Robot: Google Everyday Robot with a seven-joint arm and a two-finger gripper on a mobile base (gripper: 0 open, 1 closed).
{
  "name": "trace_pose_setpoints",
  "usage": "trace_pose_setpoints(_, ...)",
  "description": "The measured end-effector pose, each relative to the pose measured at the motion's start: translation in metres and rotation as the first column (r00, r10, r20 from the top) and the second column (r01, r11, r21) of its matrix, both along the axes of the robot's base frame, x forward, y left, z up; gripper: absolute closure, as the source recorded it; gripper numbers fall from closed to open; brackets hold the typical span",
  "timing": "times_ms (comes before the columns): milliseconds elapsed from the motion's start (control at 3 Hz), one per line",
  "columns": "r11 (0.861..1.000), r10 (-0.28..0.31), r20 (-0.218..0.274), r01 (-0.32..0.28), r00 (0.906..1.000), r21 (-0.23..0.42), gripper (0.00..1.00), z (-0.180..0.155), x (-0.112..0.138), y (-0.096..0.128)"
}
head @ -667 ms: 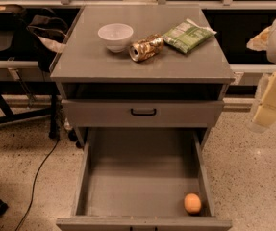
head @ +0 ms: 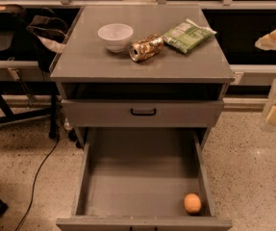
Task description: Pick orange from middle drawer and place on counter
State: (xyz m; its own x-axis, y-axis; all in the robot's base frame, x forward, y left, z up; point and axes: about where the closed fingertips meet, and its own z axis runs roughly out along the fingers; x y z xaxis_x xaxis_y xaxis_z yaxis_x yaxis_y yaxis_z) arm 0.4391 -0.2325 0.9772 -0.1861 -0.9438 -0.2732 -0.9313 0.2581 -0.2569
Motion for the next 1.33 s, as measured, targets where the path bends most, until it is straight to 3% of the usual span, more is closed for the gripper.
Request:
trace_pose_setpoints(667,0.988,0.028,0.011,-0.029,0.9996,0.154,0.00,-0.026,-0.001,-0.058)
trace_pose_setpoints(1000,0.985,-0.006,-0.001,0.006,1.0000,0.175,0.00,-0.043,-0.004,-0.077)
trace_pose_setpoints(1333,0.984,-0.058,-0.011,0.059,0.9982,0.169,0.00,-0.063,-0.003,-0.078)
